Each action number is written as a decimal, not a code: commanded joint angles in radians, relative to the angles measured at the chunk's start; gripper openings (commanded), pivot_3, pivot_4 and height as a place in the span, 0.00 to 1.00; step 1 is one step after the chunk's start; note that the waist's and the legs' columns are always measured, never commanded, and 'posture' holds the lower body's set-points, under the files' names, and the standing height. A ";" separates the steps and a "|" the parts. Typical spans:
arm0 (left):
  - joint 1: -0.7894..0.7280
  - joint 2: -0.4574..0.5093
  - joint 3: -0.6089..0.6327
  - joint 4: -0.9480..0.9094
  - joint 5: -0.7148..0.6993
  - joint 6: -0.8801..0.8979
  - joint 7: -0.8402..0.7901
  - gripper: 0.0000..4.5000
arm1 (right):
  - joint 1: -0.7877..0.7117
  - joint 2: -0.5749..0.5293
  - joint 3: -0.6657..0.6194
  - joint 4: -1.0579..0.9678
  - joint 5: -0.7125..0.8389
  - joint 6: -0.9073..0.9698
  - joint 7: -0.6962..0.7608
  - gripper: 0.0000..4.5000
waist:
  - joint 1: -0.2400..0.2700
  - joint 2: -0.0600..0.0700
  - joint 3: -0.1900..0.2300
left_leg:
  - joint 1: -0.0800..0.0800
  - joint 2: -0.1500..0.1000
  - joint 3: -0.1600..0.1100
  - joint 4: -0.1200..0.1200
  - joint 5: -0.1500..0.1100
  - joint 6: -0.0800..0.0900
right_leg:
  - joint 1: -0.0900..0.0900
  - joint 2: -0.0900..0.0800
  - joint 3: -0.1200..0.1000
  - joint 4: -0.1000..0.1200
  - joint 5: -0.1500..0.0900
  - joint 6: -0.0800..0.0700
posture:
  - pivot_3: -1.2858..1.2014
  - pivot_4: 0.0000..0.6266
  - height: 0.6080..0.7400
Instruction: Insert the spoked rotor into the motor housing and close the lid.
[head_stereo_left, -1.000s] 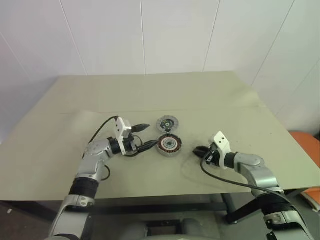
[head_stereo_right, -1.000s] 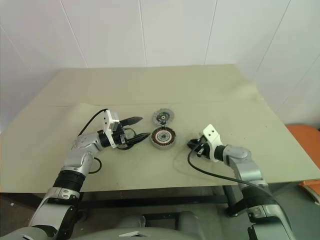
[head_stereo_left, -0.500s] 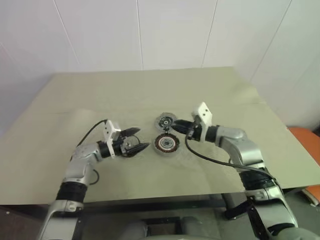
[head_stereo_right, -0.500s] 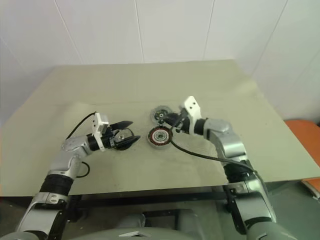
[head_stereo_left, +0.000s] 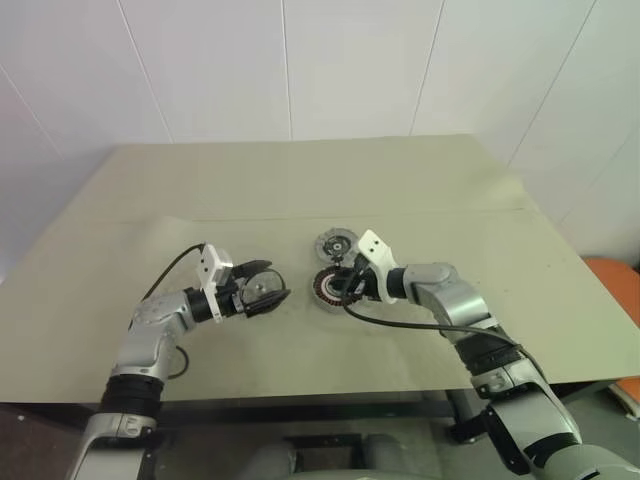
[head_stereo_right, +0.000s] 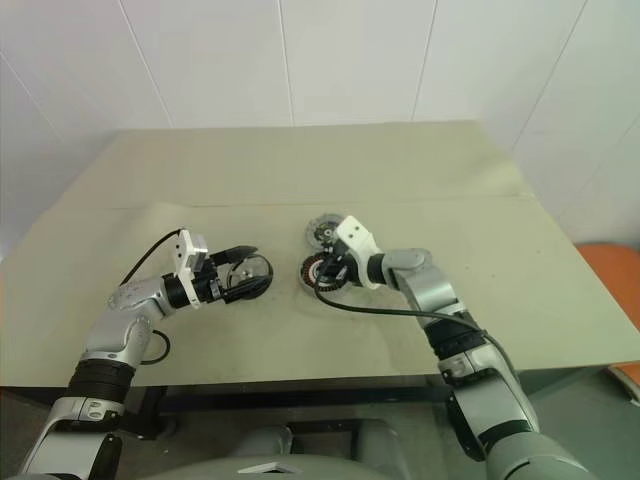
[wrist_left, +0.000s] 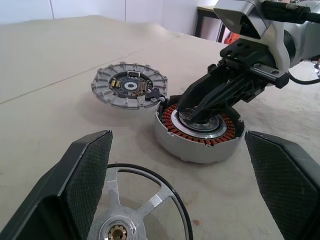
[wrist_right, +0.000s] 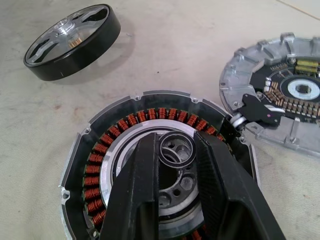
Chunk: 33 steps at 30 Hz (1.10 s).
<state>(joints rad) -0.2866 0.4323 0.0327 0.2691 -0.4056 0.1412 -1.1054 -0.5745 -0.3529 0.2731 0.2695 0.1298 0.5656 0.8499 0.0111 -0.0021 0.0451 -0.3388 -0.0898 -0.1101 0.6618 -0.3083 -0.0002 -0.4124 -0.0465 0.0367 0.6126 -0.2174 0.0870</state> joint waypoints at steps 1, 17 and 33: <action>-0.009 0.003 0.010 -0.045 -0.013 0.003 0.007 1.00 | -0.007 -0.016 0.023 -0.004 0.001 0.052 0.041 0.15 | 0.000 0.000 0.000 | 0.000 0.000 0.000 0.000 0.000 0.000 | 0.000 0.000 0.000 0.000 0.000 0.000 | 0.52 0.00 1.00; -0.014 -0.005 -0.003 -0.031 -0.011 0.008 0.013 1.00 | 0.030 0.000 0.033 -0.080 -0.016 -0.064 0.052 0.15 | -0.013 -0.001 0.000 | 0.000 0.001 0.000 0.000 0.000 0.000 | 0.000 0.001 0.000 0.000 0.000 0.000 | 0.52 0.00 1.00; -0.004 -0.006 0.004 -0.022 -0.024 0.011 -0.002 1.00 | 0.004 -0.027 -0.020 -0.085 0.027 -0.042 0.105 0.15 | -0.019 0.000 0.000 | 0.000 0.000 0.000 0.000 0.000 0.000 | 0.000 0.000 0.000 0.000 0.000 0.000 | 0.52 0.00 1.00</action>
<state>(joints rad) -0.2832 0.4228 0.0212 0.2675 -0.4065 0.1502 -1.0944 -0.5354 -0.3709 0.2890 0.2195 0.1307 0.5123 0.9359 -0.0078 -0.0022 0.0450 -0.3393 -0.0900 -0.1102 0.6621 -0.3082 -0.0004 -0.4127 -0.0468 0.0367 0.6127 -0.2173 0.0871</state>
